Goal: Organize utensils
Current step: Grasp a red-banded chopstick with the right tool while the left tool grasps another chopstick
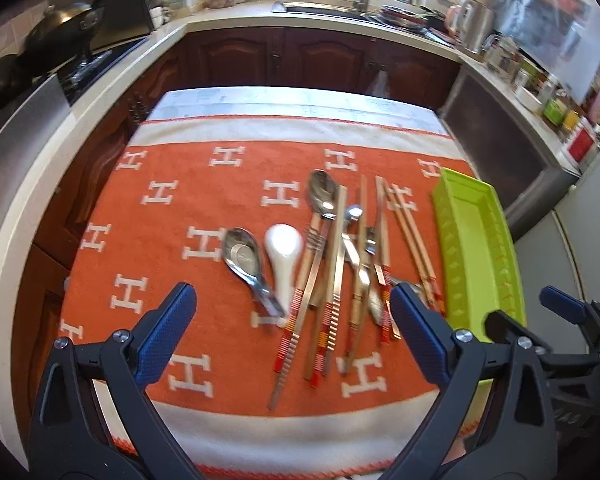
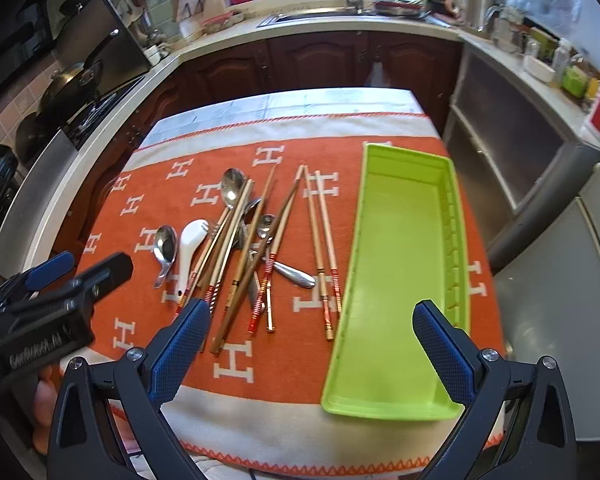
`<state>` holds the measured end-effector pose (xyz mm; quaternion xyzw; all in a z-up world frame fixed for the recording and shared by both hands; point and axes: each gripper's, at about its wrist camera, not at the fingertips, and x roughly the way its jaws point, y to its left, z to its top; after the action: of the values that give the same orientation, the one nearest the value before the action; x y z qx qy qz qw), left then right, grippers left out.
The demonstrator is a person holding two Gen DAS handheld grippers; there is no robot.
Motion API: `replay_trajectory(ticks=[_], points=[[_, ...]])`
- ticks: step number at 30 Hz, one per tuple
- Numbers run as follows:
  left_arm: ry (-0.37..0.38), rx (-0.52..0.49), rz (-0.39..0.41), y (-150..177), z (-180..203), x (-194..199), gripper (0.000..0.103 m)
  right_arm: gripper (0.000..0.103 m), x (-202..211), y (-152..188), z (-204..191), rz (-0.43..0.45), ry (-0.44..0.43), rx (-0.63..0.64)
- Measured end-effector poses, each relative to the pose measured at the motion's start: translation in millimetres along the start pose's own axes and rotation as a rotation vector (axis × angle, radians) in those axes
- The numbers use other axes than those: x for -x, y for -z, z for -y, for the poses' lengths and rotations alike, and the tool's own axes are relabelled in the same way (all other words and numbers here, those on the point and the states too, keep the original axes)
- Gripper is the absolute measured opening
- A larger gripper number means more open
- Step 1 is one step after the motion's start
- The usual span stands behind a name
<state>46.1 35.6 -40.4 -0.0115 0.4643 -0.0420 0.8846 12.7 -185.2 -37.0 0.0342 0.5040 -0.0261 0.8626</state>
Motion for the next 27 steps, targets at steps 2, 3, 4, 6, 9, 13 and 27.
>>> replay_trajectory(ticks=[2, 3, 4, 6, 9, 13, 27], points=[[-0.009, 0.005, -0.007, -5.7, -8.2, -5.1, 0.096, 0.101, -7.5, -6.7, 0.2, 0.019, -0.011, 0.002], [-0.008, 0.010, -0.017, -8.6, -12.7, -7.3, 0.096, 0.096, -10.9, -10.8, 0.6, 0.021, -0.014, 0.003], [-0.002, 0.017, -0.030, -11.5, -18.1, -10.0, 0.096, 0.092, -13.6, -14.5, 1.2, 0.018, -0.015, 0.004], [0.009, 0.040, -0.054, -19.0, -30.7, -16.1, 0.096, 0.082, -21.7, -24.3, 0.9, 0.002, -0.020, 0.010], [0.014, 0.064, -0.069, -27.7, -46.7, -24.8, 0.096, 0.077, -35.9, -38.9, 0.6, -0.046, -0.071, -0.015], [0.002, 0.057, -0.088, -32.9, -58.1, -41.2, 0.096, 0.071, -53.7, -59.6, -9.4, -0.066, -0.106, -0.011], [0.167, 0.004, -0.197, -36.1, -27.3, -94.3, 0.040, 0.032, -185.6, -90.4, -13.6, -0.301, -0.157, -0.185]])
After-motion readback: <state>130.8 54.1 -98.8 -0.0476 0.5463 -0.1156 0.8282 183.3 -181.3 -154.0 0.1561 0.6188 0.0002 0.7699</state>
